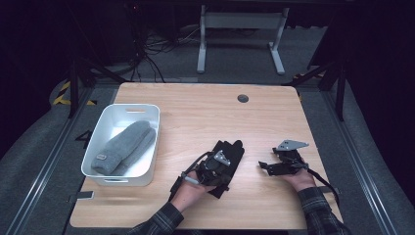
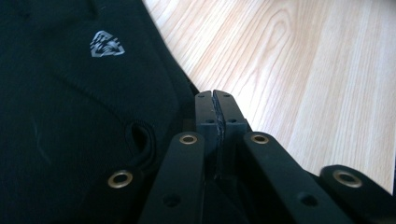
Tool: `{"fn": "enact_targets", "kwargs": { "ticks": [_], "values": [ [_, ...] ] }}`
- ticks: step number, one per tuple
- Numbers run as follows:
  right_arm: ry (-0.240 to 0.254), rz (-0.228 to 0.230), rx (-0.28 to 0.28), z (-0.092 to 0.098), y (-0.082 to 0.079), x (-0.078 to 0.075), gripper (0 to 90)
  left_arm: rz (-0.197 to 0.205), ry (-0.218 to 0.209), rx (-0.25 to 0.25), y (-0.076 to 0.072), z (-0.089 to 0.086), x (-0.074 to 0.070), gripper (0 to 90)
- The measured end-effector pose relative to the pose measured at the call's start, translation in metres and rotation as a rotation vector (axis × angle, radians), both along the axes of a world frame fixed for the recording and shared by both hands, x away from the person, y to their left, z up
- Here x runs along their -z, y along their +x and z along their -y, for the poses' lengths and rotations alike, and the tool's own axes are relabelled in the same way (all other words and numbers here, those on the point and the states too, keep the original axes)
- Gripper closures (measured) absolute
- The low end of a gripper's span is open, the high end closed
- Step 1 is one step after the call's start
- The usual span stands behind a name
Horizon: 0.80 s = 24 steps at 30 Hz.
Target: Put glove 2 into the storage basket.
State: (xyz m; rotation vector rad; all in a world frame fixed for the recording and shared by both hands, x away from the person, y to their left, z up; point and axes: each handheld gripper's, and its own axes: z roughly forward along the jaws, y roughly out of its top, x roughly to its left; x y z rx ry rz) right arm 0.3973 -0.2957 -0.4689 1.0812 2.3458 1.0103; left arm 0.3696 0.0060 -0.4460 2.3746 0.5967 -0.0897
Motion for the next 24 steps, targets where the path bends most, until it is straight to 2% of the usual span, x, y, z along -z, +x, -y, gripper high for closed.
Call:
{"fn": "enact_targets", "kwargs": {
  "ticks": [10,13,19,23,24],
  "values": [
    [0.0,0.0,0.0,0.0,0.0,0.0,15.8,0.03,0.041,-0.035,-0.002,-0.022,-0.004,89.6],
    [0.0,0.0,0.0,0.0,0.0,0.0,15.8,0.039,0.019,-0.047,-0.001,-0.029,-0.009,89.1],
    [0.001,-0.001,0.001,0.0,0.0,0.0,15.8,0.091,-0.012,-0.074,0.006,-0.037,-0.028,72.7],
    [0.001,-0.001,0.005,0.0,0.0,0.0,15.8,0.116,-0.014,-0.11,0.019,-0.037,-0.033,51.8],
    [0.001,-0.001,0.006,0.0,0.0,0.0,15.8,0.137,-0.022,-0.125,0.023,-0.036,-0.032,46.5]
  ]
}}
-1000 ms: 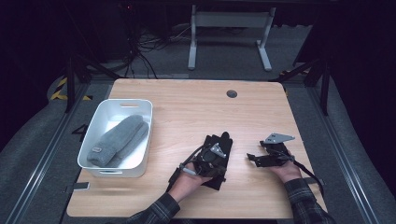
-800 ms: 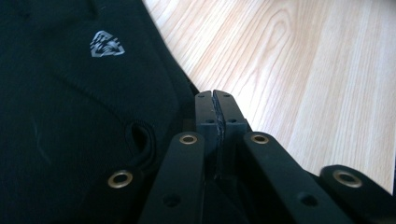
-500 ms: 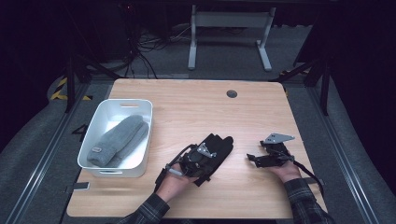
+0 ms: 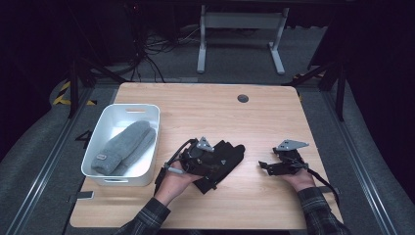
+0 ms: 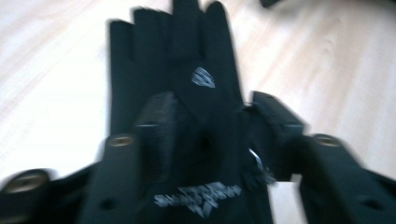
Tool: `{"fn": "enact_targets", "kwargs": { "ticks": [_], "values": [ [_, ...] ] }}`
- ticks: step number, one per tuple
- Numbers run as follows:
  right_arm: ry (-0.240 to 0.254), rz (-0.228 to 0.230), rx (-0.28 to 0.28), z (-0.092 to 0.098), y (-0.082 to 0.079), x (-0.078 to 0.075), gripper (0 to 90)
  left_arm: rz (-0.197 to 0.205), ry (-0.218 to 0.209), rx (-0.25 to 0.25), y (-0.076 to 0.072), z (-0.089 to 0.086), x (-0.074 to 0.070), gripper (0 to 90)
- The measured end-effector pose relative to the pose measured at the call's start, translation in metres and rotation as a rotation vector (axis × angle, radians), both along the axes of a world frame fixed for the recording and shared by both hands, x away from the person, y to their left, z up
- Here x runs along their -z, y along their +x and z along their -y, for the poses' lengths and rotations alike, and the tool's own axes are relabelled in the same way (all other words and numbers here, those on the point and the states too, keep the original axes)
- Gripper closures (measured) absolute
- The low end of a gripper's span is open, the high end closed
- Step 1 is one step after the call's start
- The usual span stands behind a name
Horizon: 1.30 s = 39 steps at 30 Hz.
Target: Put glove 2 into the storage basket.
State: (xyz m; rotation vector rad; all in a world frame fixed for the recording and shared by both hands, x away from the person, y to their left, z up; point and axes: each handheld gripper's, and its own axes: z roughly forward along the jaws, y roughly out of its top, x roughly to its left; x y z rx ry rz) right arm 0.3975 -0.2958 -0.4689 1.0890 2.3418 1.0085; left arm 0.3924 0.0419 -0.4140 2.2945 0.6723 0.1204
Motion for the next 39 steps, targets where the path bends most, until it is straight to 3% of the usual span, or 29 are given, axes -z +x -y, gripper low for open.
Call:
{"fn": "enact_targets", "kwargs": {
  "ticks": [3,6,14,20,34,39],
  "values": [
    [0.0,0.0,0.001,0.0,0.0,0.0,15.8,0.0,0.004,-0.016,0.007,0.003,0.004,39.0],
    [0.0,0.0,0.002,0.0,0.0,0.0,15.9,0.01,0.055,-0.03,0.015,0.01,0.012,29.0],
    [0.0,0.0,0.003,0.0,0.0,0.0,15.9,0.014,0.089,-0.045,0.022,0.019,0.026,21.1],
    [0.0,0.0,0.003,0.0,0.0,0.0,15.9,-0.013,0.091,-0.049,0.026,0.021,0.038,21.1],
    [0.001,0.001,0.004,0.0,0.0,0.0,16.1,-0.029,0.091,-0.035,0.026,0.022,0.044,21.8],
    [0.0,0.0,0.006,0.0,0.0,0.0,16.2,-0.038,0.092,-0.013,0.024,0.022,0.042,37.3]
  ]
}}
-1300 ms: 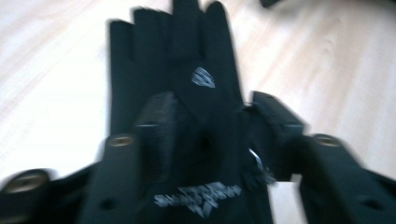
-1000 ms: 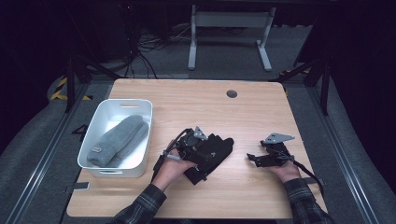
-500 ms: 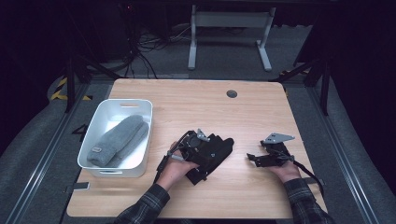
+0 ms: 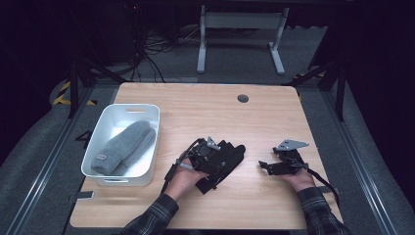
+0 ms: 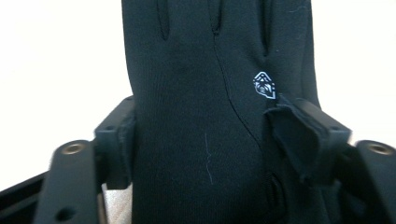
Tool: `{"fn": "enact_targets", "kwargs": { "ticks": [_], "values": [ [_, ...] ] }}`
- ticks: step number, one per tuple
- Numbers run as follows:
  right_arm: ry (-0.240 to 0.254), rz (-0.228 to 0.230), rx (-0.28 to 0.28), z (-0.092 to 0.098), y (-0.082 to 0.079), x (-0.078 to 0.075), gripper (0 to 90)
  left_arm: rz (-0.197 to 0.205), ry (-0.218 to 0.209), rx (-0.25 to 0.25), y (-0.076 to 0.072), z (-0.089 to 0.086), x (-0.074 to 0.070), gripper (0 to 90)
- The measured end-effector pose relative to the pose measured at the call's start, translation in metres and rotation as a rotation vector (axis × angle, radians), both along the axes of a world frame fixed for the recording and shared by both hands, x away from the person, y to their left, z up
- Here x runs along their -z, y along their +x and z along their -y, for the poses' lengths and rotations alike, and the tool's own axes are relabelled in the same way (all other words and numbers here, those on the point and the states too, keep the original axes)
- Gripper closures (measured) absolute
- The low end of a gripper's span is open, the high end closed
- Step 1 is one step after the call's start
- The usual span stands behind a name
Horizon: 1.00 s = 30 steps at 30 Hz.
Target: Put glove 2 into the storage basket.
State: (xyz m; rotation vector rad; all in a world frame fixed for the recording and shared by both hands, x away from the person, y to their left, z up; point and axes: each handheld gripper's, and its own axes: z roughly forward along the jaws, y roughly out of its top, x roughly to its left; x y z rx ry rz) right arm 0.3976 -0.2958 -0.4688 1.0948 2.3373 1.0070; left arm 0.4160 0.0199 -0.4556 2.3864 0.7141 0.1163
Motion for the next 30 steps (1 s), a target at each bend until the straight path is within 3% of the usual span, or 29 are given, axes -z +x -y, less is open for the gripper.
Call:
{"fn": "enact_targets", "kwargs": {
  "ticks": [1,6,8,17,30],
  "values": [
    [0.0,0.0,0.0,0.0,0.0,0.0,16.2,-0.007,-0.004,0.011,-0.001,0.0,-0.001,37.3],
    [0.0,0.001,0.001,0.0,0.0,0.0,16.3,-0.069,-0.016,0.022,-0.001,0.001,-0.004,63.2],
    [0.0,0.0,0.001,0.0,0.0,0.0,16.3,-0.085,-0.019,0.02,0.0,0.001,-0.005,67.4],
    [0.0,0.001,0.001,0.0,0.0,0.0,16.4,-0.124,-0.051,0.02,-0.001,-0.002,-0.014,70.9],
    [0.0,0.001,0.002,0.0,0.0,0.0,16.4,-0.106,-0.091,-0.001,-0.006,-0.018,-0.055,71.0]
  ]
}}
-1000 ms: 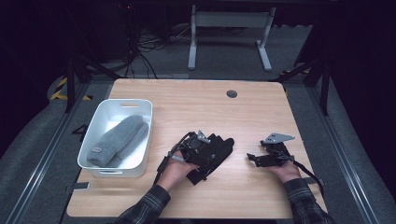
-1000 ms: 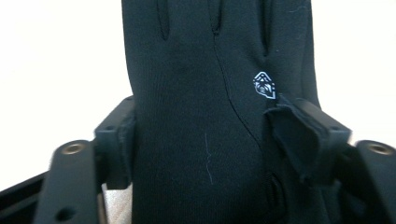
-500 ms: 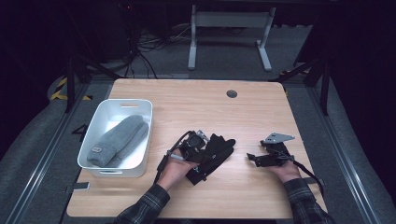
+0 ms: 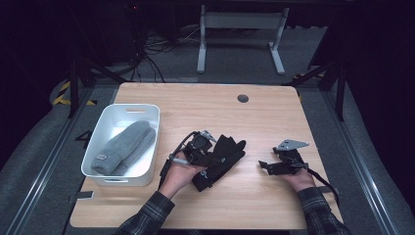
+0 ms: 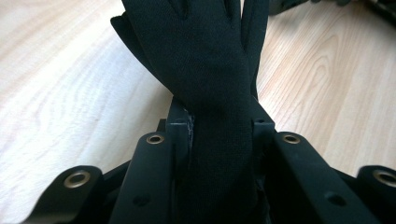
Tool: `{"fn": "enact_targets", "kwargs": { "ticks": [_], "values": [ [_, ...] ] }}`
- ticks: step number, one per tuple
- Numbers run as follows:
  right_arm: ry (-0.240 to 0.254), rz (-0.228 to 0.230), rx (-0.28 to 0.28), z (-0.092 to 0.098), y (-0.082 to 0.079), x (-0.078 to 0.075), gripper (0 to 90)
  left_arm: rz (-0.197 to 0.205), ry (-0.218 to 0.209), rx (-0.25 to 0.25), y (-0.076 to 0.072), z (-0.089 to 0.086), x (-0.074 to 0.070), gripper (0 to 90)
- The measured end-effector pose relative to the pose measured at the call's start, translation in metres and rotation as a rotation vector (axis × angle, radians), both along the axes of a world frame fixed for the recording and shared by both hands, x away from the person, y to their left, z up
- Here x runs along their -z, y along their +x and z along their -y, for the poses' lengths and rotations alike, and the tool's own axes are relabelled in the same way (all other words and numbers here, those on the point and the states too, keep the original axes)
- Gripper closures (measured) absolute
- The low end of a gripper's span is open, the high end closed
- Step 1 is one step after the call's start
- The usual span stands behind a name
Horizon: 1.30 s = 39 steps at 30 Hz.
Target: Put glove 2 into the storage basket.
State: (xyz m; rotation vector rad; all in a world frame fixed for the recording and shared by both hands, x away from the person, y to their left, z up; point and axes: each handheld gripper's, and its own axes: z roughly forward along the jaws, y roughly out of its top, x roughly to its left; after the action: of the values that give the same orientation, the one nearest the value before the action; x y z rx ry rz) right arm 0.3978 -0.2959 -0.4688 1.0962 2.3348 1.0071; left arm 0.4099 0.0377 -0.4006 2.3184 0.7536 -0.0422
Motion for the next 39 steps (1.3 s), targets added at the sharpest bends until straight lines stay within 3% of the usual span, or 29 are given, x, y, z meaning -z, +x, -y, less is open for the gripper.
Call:
{"fn": "enact_targets", "kwargs": {
  "ticks": [10,18,28,39],
  "values": [
    [0.0,0.0,0.001,0.0,0.0,0.0,16.6,0.045,-0.018,-0.039,0.002,-0.033,-0.052,70.9],
    [0.0,0.001,0.001,0.0,0.0,0.0,16.6,0.07,-0.007,-0.09,0.005,-0.067,-0.081,70.8],
    [0.001,0.0,0.004,0.0,0.0,0.0,16.8,0.081,0.002,-0.18,0.013,-0.116,-0.098,70.8],
    [0.002,0.001,0.006,0.0,0.0,0.0,17.0,0.061,0.018,-0.279,0.019,-0.164,-0.102,70.8]
  ]
}}
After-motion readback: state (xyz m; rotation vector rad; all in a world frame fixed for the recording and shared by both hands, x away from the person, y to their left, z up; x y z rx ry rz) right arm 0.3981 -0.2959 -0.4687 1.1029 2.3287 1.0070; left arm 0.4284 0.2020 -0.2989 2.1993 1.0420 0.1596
